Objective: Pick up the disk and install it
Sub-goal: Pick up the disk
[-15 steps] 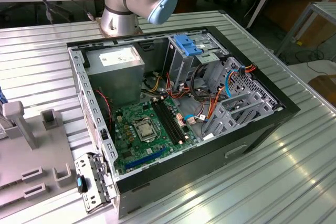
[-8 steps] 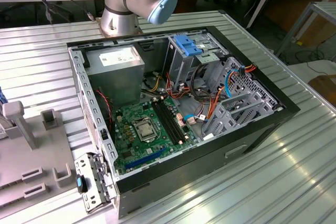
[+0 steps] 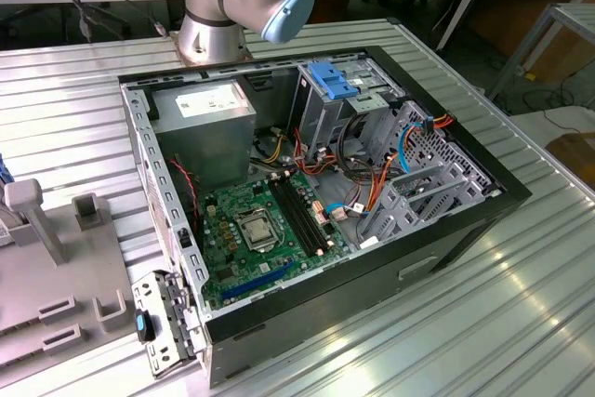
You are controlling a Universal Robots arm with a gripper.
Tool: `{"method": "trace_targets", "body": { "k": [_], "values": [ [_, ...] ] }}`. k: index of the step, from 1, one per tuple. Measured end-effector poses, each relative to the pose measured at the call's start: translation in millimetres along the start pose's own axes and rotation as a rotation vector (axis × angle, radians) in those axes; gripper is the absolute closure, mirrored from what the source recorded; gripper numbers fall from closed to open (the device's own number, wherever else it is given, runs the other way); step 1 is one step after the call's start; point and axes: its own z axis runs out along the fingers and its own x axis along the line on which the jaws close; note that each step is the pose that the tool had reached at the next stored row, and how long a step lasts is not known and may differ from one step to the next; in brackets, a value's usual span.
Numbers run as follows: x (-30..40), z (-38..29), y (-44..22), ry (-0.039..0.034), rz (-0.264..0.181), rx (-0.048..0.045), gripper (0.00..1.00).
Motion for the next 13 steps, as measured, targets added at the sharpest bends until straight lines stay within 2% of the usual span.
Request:
{"method": "trace_targets", "body": {
  "k": [10, 13],
  "values": [
    [0.1, 0.0, 0.1, 0.0086, -0.194, -0.0046, 0.89],
    [0.1, 0.0, 0.2, 0.0118, -0.266, -0.0064, 0.89]
  ]
}}
